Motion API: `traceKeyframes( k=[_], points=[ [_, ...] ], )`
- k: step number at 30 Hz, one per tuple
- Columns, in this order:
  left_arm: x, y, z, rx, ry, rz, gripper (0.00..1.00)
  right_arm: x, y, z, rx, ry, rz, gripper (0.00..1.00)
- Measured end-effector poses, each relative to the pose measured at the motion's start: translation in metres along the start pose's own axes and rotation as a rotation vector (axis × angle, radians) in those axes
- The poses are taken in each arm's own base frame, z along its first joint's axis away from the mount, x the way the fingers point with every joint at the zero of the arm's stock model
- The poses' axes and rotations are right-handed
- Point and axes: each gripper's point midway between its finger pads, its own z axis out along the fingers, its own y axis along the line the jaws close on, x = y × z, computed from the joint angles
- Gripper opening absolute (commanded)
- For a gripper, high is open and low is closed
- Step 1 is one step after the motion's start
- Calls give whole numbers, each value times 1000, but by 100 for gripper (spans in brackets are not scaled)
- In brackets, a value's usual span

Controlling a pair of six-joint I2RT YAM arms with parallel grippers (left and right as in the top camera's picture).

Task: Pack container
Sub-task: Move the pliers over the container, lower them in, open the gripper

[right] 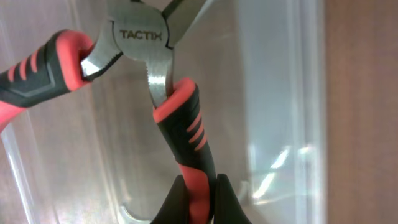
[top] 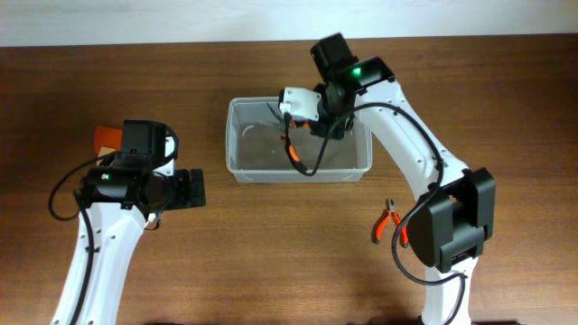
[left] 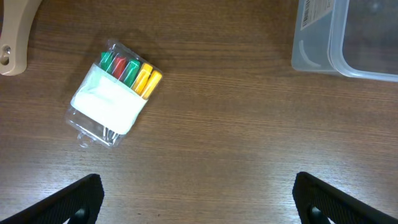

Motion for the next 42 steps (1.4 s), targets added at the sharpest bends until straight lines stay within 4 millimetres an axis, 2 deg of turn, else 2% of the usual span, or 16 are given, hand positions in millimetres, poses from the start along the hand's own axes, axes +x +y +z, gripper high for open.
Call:
traceKeyframes(
  k=[5, 12, 22, 29, 35, 36, 38, 42],
  points=[
    [0, 0, 0, 0, 0, 0, 99, -11, -14, -17, 51, -26, -11, 4],
    [0, 0, 0, 0, 0, 0, 99, -6, -17, -16, 55, -7, -23, 4],
    [0, 0, 0, 0, 0, 0, 99, 27, -25, 21, 1, 38, 31, 4],
    [0, 0, 0, 0, 0, 0, 99, 38, -14, 46, -76, 53, 50, 4],
    [0, 0, 0, 0, 0, 0, 99, 41, -7, 55, -111, 61, 55, 4],
    [0, 0, 0, 0, 0, 0, 99, 42, -5, 57, -115, 63, 55, 6],
    [0, 0, 0, 0, -1, 0, 99, 45, 0, 62, -131, 68, 60, 20],
    [0, 0, 0, 0, 0, 0, 99, 50, 11, 70, -169, 73, 66, 29]
  ],
)
